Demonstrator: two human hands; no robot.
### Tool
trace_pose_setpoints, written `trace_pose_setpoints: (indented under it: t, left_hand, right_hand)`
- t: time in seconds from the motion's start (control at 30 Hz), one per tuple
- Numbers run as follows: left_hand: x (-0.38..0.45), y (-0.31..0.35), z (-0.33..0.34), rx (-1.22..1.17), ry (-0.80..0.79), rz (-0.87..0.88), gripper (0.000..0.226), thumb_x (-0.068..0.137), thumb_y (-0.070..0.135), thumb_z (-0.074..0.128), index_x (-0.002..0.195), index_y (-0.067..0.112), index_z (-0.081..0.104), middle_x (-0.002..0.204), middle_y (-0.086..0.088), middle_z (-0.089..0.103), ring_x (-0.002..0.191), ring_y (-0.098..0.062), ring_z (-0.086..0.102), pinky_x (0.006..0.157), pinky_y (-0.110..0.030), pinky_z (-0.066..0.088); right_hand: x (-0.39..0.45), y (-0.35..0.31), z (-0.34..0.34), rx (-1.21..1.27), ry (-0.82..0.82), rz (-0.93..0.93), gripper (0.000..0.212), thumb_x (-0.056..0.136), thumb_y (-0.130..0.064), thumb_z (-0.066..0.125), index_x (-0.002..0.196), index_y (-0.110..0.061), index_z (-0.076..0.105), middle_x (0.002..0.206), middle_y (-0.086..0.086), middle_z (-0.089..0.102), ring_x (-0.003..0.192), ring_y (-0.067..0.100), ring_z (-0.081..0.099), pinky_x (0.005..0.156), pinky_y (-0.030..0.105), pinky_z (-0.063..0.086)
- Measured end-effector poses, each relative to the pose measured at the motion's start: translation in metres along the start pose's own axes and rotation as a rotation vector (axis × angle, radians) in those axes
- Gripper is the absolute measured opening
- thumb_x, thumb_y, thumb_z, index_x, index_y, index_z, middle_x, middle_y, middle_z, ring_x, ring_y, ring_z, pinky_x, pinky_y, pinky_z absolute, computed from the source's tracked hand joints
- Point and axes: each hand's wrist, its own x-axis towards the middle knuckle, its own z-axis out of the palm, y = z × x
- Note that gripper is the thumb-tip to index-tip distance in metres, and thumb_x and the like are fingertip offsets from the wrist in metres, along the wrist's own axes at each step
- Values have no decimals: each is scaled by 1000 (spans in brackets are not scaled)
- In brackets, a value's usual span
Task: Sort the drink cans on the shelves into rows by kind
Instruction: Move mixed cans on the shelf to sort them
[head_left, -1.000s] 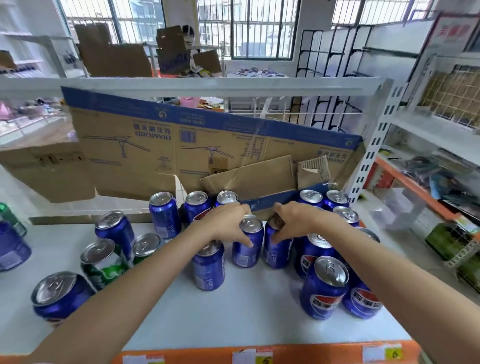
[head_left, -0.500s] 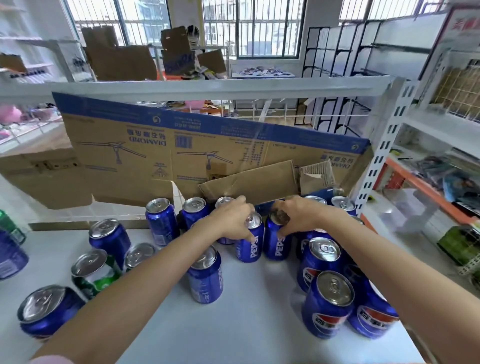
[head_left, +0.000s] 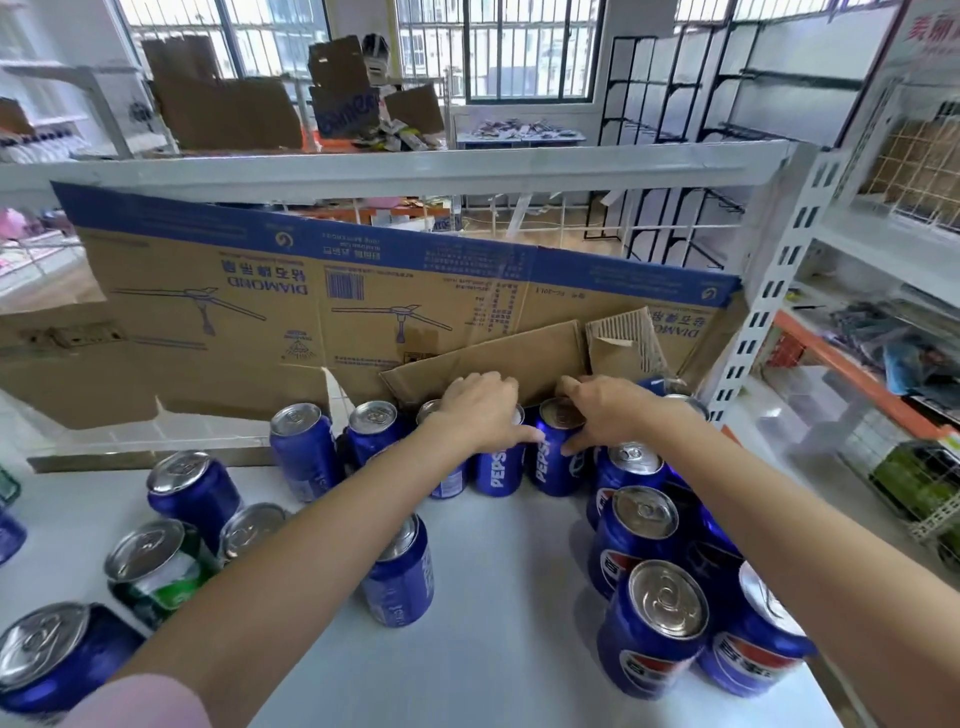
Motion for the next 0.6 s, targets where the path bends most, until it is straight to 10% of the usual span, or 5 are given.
trace_pose_setpoints:
  t: [0.27,0.47,0.6]
  left_hand:
    - [-2,-13,-1,-134,-60,220,61,78,16,74,133,14,47,134,-1,43,123,-22,41,100,-31,36]
    - [-14,-12,11,-7,85,23,68,74,48,73,126,14,45,122,-6,43,116,-26,43,95,-38,38]
    - [-12,-15,10,-66,54,67,54,77,30,75,121,12,49,116,-6,49,111,-26,50,89,-38,41]
  right_hand:
    - [-2,-9,7,60,112,33,73,76,-58,65,127,-13,38,128,11,50,119,28,47,91,39,42]
    - [-6,-10,9,-26,85,-11,73,81,-47,64,139,-17,33,133,8,42,122,29,45,96,43,38]
    - [-3,-14,12,-41,165,34,70,80,-53,63,133,-15,39,131,8,46,120,28,47,97,42,36]
